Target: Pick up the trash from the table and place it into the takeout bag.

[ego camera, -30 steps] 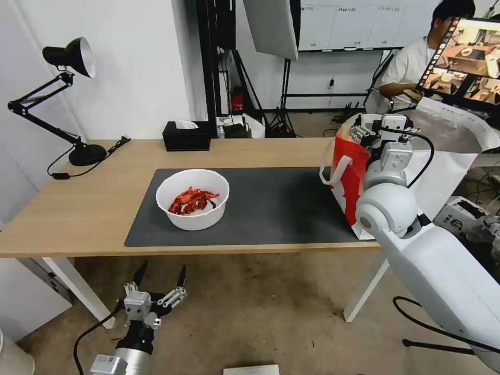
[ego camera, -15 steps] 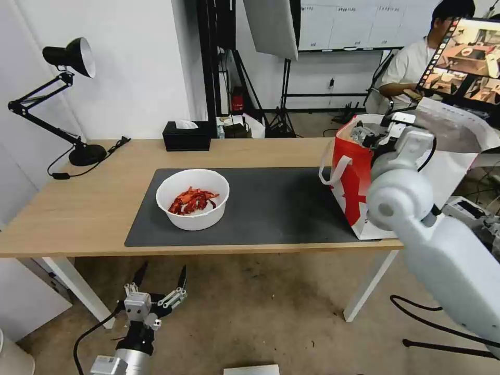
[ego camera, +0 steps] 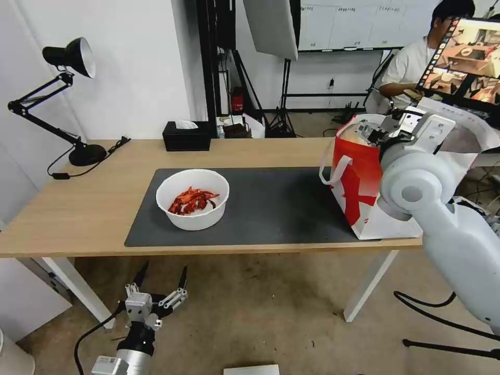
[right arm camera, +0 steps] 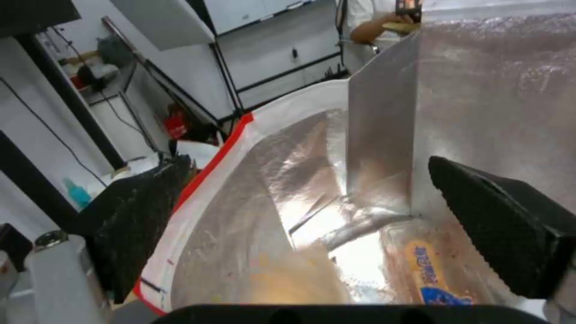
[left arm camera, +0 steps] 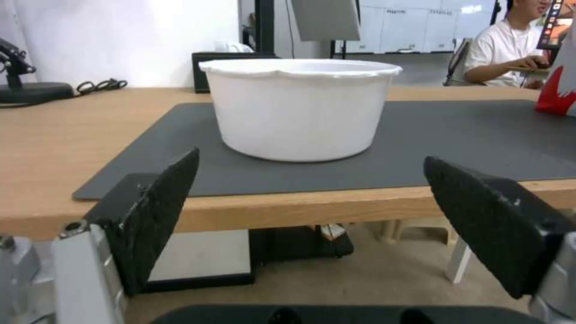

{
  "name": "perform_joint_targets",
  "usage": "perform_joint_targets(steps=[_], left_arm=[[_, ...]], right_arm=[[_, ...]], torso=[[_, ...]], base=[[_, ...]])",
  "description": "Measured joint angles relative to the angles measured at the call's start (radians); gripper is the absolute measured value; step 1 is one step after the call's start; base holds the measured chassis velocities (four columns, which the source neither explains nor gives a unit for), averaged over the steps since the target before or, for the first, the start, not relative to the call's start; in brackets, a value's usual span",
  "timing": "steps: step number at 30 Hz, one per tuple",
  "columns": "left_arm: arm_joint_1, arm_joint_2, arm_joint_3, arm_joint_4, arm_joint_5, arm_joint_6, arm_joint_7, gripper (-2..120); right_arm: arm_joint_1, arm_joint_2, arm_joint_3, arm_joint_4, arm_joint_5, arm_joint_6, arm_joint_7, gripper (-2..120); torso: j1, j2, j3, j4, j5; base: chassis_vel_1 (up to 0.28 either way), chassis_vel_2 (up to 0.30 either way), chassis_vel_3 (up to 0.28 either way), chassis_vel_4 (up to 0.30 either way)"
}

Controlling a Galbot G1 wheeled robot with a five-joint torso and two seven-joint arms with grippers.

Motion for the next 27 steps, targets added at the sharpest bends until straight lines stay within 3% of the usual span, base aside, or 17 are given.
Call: perform_joint_targets(steps=[14, 27], left_arm=[[0.000, 0.000, 0.000, -0.002, 0.001, 0.001, 0.000, 100], [0.000, 0.002, 0.000, -0.007, 0.001, 0.001, 0.000, 100]], right_arm=[[0.031, -0.014, 0.010, -0.020, 0.058, 0.019, 0.014, 100], [-0.019, -0.012, 0.009, -0.002, -0.076, 0.055, -0.097, 100]], torso=[[0.000, 0.000, 0.000, 0.0000, 0.0000], [0.000, 0.000, 0.000, 0.0000, 0.0000]], base=[[0.000, 0.000, 0.000, 0.000], [0.000, 0.000, 0.000, 0.000]])
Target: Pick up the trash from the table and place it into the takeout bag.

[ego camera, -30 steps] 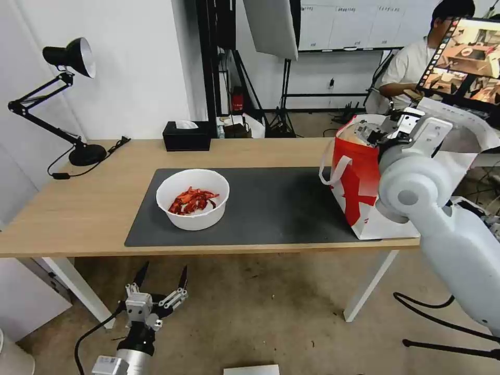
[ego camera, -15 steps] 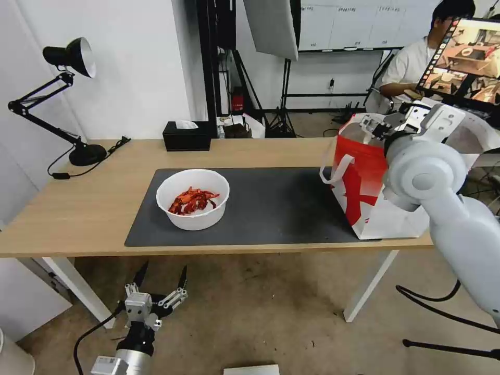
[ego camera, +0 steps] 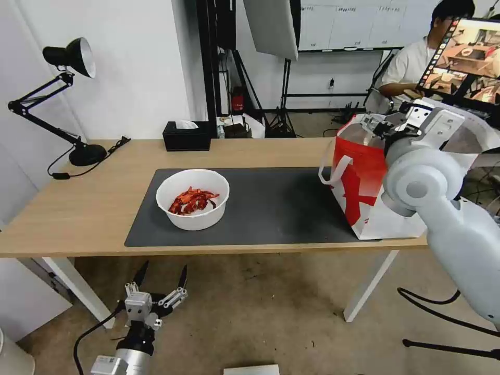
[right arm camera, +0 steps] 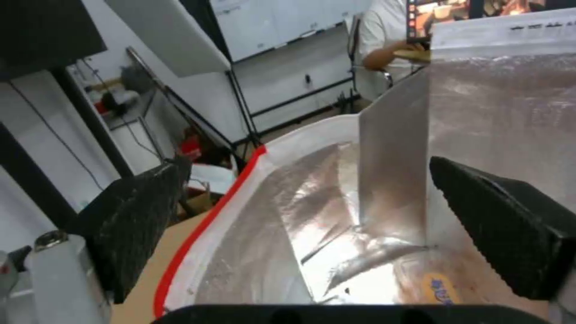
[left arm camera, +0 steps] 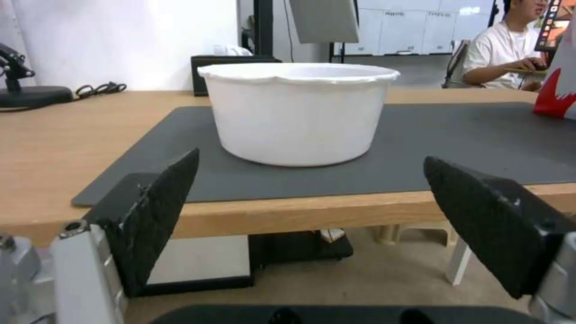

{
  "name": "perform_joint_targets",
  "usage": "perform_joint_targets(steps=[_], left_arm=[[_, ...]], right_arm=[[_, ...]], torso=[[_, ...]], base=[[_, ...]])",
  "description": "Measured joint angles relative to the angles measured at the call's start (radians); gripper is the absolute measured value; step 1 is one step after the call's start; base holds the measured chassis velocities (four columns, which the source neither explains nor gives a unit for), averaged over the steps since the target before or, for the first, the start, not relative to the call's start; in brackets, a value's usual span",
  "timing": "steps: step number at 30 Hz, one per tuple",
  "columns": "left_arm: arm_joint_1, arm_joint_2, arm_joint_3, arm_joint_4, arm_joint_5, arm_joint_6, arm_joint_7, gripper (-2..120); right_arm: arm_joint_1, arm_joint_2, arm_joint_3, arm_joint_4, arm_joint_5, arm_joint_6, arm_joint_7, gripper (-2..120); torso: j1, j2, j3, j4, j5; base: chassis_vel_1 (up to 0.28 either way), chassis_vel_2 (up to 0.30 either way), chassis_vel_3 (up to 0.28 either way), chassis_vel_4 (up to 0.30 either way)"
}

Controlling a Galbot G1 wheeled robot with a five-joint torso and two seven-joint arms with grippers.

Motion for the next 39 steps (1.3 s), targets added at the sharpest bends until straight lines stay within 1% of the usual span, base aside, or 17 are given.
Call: perform_joint_targets(steps=[4, 6, 7, 9, 10, 14, 15, 18, 20, 22, 26, 28, 29, 31, 33, 35, 39], left_arm=[[0.000, 0.000, 0.000, 0.000, 0.000, 0.000, 0.000, 100], [0.000, 0.000, 0.000, 0.000, -0.001, -0.001, 0.000, 100], [0.000, 0.000, 0.000, 0.000, -0.001, -0.001, 0.000, 100], [0.000, 0.000, 0.000, -0.001, -0.002, -0.002, 0.000, 100], [0.000, 0.000, 0.000, -0.001, -0.002, -0.002, 0.000, 100], [0.000, 0.001, -0.001, -0.006, -0.003, -0.004, 0.000, 100], [0.000, 0.001, -0.001, -0.006, -0.003, -0.004, 0.000, 100], [0.001, 0.001, -0.004, -0.009, -0.004, -0.008, 0.000, 100], [0.001, 0.001, -0.004, -0.009, -0.004, -0.009, 0.000, 100], [0.002, -0.002, -0.005, -0.010, -0.004, -0.015, 0.000, 100], [0.002, -0.003, -0.005, -0.010, -0.004, -0.017, 0.000, 100], [0.002, -0.004, -0.005, -0.010, -0.005, -0.021, 0.000, 100], [0.002, -0.004, -0.005, -0.010, -0.005, -0.021, 0.000, 100], [0.003, -0.005, -0.006, -0.010, -0.006, -0.026, 0.000, 100], [0.004, -0.006, -0.006, -0.011, -0.006, -0.027, 0.000, 100], [0.006, -0.008, -0.007, -0.012, -0.006, -0.029, 0.001, 100], [0.010, -0.008, -0.006, -0.015, -0.007, -0.028, 0.001, 100]], right_arm=[[-0.015, 0.000, -0.001, 0.007, -0.020, 0.020, -0.038, 100], [-0.039, -0.002, -0.001, 0.014, -0.057, 0.056, -0.119, 100], [-0.039, -0.002, -0.001, 0.014, -0.057, 0.056, -0.119, 100], [-0.095, -0.015, 0.008, 0.030, -0.168, 0.116, -0.340, 100], [-0.095, -0.015, 0.008, 0.030, -0.168, 0.116, -0.340, 100], [-0.205, -0.033, 0.025, 0.061, -0.311, 0.203, -0.676, 100], [-0.205, -0.033, 0.025, 0.061, -0.311, 0.203, -0.676, 100], [-0.314, -0.051, 0.060, 0.100, -0.349, 0.230, -0.821, 100], [-0.339, -0.055, 0.067, 0.109, -0.364, 0.236, -0.840, 100], [-0.427, -0.065, 0.086, 0.133, -0.446, 0.272, -0.889, 100], [-0.478, -0.066, 0.099, 0.141, -0.488, 0.291, -0.908, 100], [-0.625, -0.058, 0.131, 0.149, -0.591, 0.351, -0.944, 100], [-0.625, -0.058, 0.131, 0.149, -0.591, 0.351, -0.944, 100], [-0.763, -0.029, 0.157, 0.142, -0.668, 0.408, -0.952, 100], [-0.800, -0.015, 0.163, 0.137, -0.691, 0.423, -0.948, 100], [-0.913, 0.042, 0.167, 0.112, -0.765, 0.482, -0.887, 100], [-0.966, 0.071, 0.167, 0.094, -0.796, 0.510, -0.859, 100]], torso=[[0.000, 0.000, 0.000, 0.0000, 0.0000], [0.000, 0.000, 0.000, 0.0001, 0.0000], [0.000, 0.000, 0.000, 0.0001, 0.0000], [0.000, 0.000, 0.000, 0.0000, -0.0002], [0.000, 0.000, 0.000, 0.0000, -0.0002], [0.000, 0.000, 0.000, 0.0001, -0.0002], [0.000, 0.000, 0.000, 0.0001, -0.0002], [0.000, 0.000, 0.000, 0.0000, 0.0001], [0.000, 0.000, 0.000, -0.0001, 0.0000], [0.000, 0.000, 0.000, 0.0000, 0.0001], [0.000, 0.000, 0.000, 0.0003, -0.0002], [0.000, 0.000, 0.000, -0.0002, 0.0002], [0.000, 0.000, 0.000, -0.0002, 0.0002], [0.000, 0.000, 0.000, 0.0000, 0.0002], [0.000, 0.000, 0.000, -0.0001, 0.0001], [0.000, 0.000, 0.000, 0.0000, 0.0002], [0.000, 0.000, 0.000, -0.0002, 0.0001]], base=[[0.000, 0.000, 0.000, 0.000], [0.000, 0.000, 0.000, 0.000], [0.000, 0.000, 0.000, 0.000], [0.000, 0.000, 0.000, 0.000], [0.000, 0.000, 0.000, 0.000], [0.000, 0.000, 0.000, 0.000], [0.000, 0.000, 0.000, 0.000], [0.000, 0.000, 0.000, 0.000], [0.000, 0.000, 0.000, 0.000], [0.000, 0.000, 0.000, 0.000], [0.000, 0.000, 0.000, 0.000], [0.000, 0.000, 0.000, 0.000], [0.000, 0.000, 0.000, 0.000], [0.000, 0.000, 0.000, 0.000], [0.000, 0.000, 0.000, 0.000], [0.000, 0.000, 0.000, 0.000], [0.000, 0.000, 0.000, 0.000]])
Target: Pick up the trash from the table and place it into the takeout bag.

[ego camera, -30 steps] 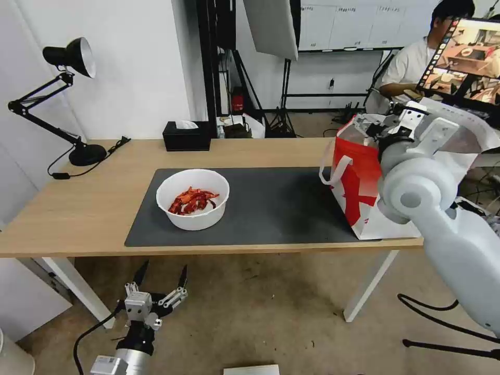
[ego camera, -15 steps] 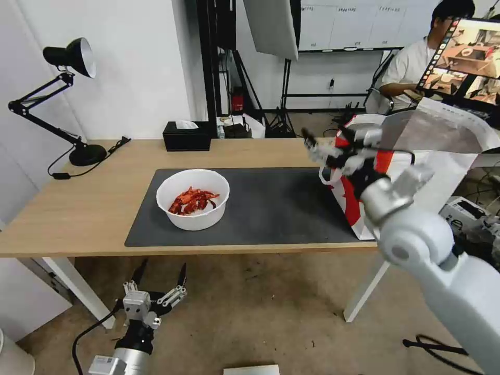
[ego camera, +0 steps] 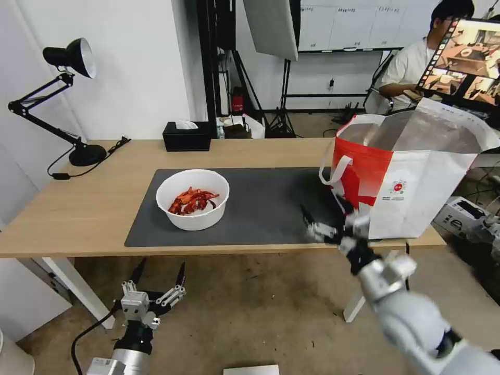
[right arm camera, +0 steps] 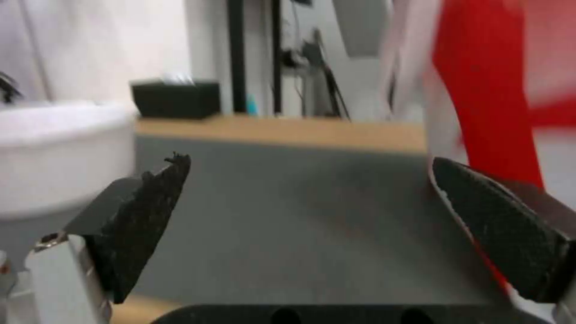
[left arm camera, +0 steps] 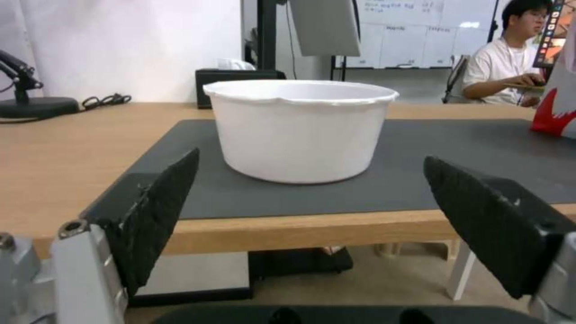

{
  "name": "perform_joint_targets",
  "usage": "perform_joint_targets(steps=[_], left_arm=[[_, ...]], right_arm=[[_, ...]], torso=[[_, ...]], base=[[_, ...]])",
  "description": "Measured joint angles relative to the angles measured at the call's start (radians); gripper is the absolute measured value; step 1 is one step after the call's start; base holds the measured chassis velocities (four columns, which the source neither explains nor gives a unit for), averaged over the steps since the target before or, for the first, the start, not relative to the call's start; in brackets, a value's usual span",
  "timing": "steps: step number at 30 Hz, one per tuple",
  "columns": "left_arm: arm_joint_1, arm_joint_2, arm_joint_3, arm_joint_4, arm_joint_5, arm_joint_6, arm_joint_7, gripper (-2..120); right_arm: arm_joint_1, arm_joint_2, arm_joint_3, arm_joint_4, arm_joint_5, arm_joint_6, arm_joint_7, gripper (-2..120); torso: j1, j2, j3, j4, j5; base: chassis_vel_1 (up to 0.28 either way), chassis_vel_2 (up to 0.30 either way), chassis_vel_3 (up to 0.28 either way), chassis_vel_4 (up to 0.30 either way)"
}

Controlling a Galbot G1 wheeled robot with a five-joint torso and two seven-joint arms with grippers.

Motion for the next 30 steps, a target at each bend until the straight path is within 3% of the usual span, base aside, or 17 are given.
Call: perform_joint_targets(steps=[8, 30], left_arm=[[0.005, -0.016, 0.007, -0.001, 0.008, 0.007, 0.003, 100], [0.004, -0.022, 0.007, 0.010, 0.014, 0.006, 0.006, 100]], right_arm=[[-0.115, 0.062, -0.037, -0.093, -0.075, 0.089, 0.053, 100], [-0.093, 0.052, -0.051, -0.083, -0.085, 0.073, 0.080, 100]], torso=[[0.000, 0.000, 0.000, 0.0002, -0.0001], [0.000, 0.000, 0.000, 0.0002, 0.0000]], base=[[0.000, 0.000, 0.000, 0.000], [0.000, 0.000, 0.000, 0.000]])
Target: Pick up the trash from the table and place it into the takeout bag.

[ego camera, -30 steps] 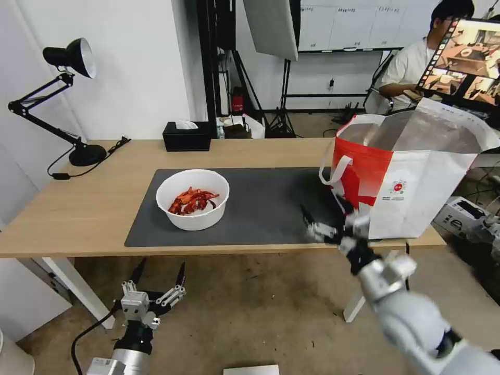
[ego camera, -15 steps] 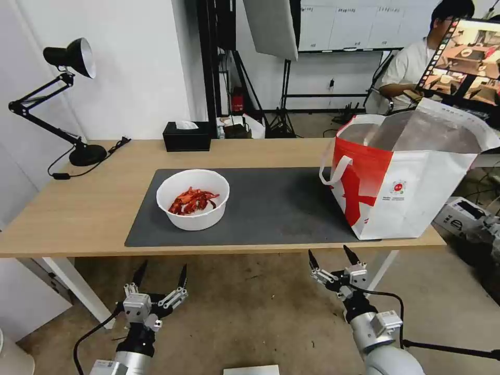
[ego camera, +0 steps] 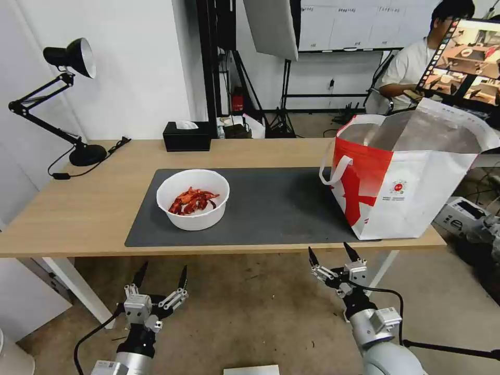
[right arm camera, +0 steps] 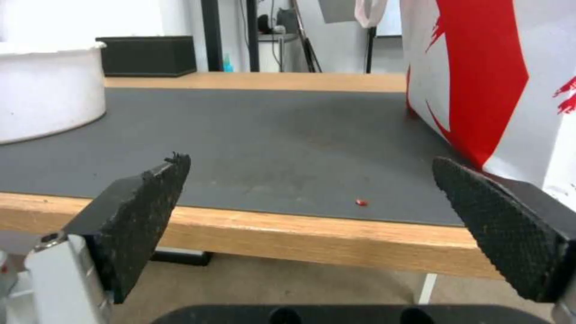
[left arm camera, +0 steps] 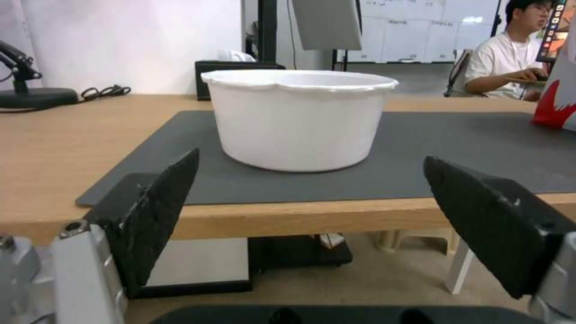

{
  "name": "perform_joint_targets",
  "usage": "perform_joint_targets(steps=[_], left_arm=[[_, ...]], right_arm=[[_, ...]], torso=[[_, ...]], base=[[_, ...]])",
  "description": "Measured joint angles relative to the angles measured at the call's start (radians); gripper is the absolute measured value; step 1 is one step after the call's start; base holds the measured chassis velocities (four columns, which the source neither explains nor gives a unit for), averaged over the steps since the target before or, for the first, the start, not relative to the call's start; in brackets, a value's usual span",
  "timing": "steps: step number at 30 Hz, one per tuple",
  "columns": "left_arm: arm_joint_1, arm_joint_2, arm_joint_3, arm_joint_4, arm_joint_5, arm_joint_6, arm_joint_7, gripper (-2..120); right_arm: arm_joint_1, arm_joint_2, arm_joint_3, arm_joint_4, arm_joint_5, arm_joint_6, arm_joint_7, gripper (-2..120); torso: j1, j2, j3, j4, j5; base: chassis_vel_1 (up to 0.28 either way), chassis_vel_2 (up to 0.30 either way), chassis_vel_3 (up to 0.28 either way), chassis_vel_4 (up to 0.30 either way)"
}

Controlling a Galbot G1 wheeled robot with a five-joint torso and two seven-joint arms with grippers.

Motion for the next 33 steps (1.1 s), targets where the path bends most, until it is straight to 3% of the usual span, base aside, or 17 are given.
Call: perform_joint_targets(steps=[8, 14, 16, 18, 19, 20, 22, 23, 25, 27, 28, 29, 30, 32, 33], left_arm=[[-0.013, 0.008, -0.003, 0.009, -0.015, -0.002, 0.001, 100], [-0.082, 0.087, -0.067, -0.037, -0.128, 0.070, -0.013, 100], [-0.157, 0.175, -0.108, -0.070, -0.235, 0.150, -0.043, 100], [-0.192, 0.212, -0.119, -0.073, -0.282, 0.178, -0.059, 100], [-0.235, 0.271, -0.141, -0.078, -0.366, 0.221, -0.082, 100], [-0.235, 0.271, -0.141, -0.078, -0.366, 0.221, -0.082, 100], [-0.256, 0.343, -0.199, -0.094, -0.507, 0.297, -0.112, 100], [-0.256, 0.343, -0.199, -0.094, -0.507, 0.297, -0.112, 100], [-0.279, 0.399, -0.216, -0.099, -0.620, 0.378, -0.142, 100], [-0.291, 0.417, -0.216, -0.099, -0.651, 0.408, -0.153, 100], [-0.334, 0.466, -0.198, -0.085, -0.746, 0.494, -0.180, 100], [-0.365, 0.493, -0.181, -0.066, -0.808, 0.534, -0.196, 100], [-0.365, 0.493, -0.181, -0.066, -0.808, 0.534, -0.196, 100], [-0.437, 0.539, -0.151, -0.024, -0.939, 0.624, -0.209, 100], [-0.437, 0.539, -0.151, -0.024, -0.939, 0.624, -0.209, 100]], right_arm=[[0.000, -0.002, 0.000, 0.002, -0.004, -0.010, 0.001, 100], [0.001, -0.002, 0.000, 0.003, -0.004, -0.010, 0.001, 100], [0.001, -0.002, 0.000, 0.003, -0.004, -0.010, 0.001, 100], [0.001, -0.002, 0.000, 0.003, -0.004, -0.011, 0.001, 100], [0.001, -0.002, 0.000, 0.003, -0.004, -0.011, 0.001, 100], [0.001, -0.002, 0.000, 0.003, -0.004, -0.011, 0.001, 100], [0.001, -0.002, 0.000, 0.003, -0.004, -0.011, 0.001, 100], [0.001, -0.002, 0.000, 0.003, -0.004, -0.011, 0.001, 100], [0.001, -0.002, 0.000, 0.003, -0.004, -0.011, 0.001, 100], [0.001, -0.002, 0.000, 0.003, -0.004, -0.011, 0.001, 100], [0.001, -0.002, 0.000, 0.003, -0.004, -0.011, 0.001, 100], [0.001, -0.002, 0.000, 0.003, -0.003, -0.011, 0.001, 100], [0.001, -0.002, 0.000, 0.003, -0.003, -0.011, 0.001, 100], [0.001, -0.002, 0.000, 0.003, -0.003, -0.011, 0.001, 100], [0.001, -0.002, 0.000, 0.003, -0.003, -0.011, 0.001, 100]], torso=[[0.000, 0.000, 0.000, 0.0002, -0.0001], [0.000, 0.000, 0.000, 0.0000, -0.0003], [0.000, 0.000, 0.000, 0.0002, 0.0000], [0.000, 0.000, 0.000, -0.0001, -0.0003], [0.000, 0.000, 0.000, -0.0005, -0.0005], [0.000, 0.000, 0.000, -0.0005, -0.0005], [0.000, 0.000, 0.000, 0.0000, -0.0001], [0.000, 0.000, 0.000, 0.0000, -0.0001], [0.000, 0.000, 0.000, 0.0006, 0.0000], [0.000, 0.000, 0.000, 0.0005, -0.0002], [0.000, 0.000, 0.000, -0.0001, -0.0001], [0.000, 0.000, 0.000, 0.0000, -0.0003], [0.000, 0.000, 0.000, 0.0000, -0.0003], [0.000, 0.000, 0.000, 0.0000, -0.0003], [0.000, 0.000, 0.000, 0.0000, -0.0003]], base=[[0.000, 0.000, 0.000, 0.000], [0.000, 0.000, 0.000, 0.000], [0.000, 0.000, 0.000, 0.000], [0.000, 0.000, 0.000, 0.000], [0.000, 0.000, 0.000, 0.000], [0.000, 0.000, 0.000, 0.000], [0.000, 0.000, 0.000, 0.000], [0.000, 0.000, 0.000, 0.000], [0.000, 0.000, 0.000, 0.000], [0.000, 0.000, 0.000, 0.000], [0.000, 0.000, 0.000, 0.000], [0.000, 0.000, 0.000, 0.000], [0.000, 0.000, 0.000, 0.000], [0.000, 0.000, 0.000, 0.000], [0.000, 0.000, 0.000, 0.000]])
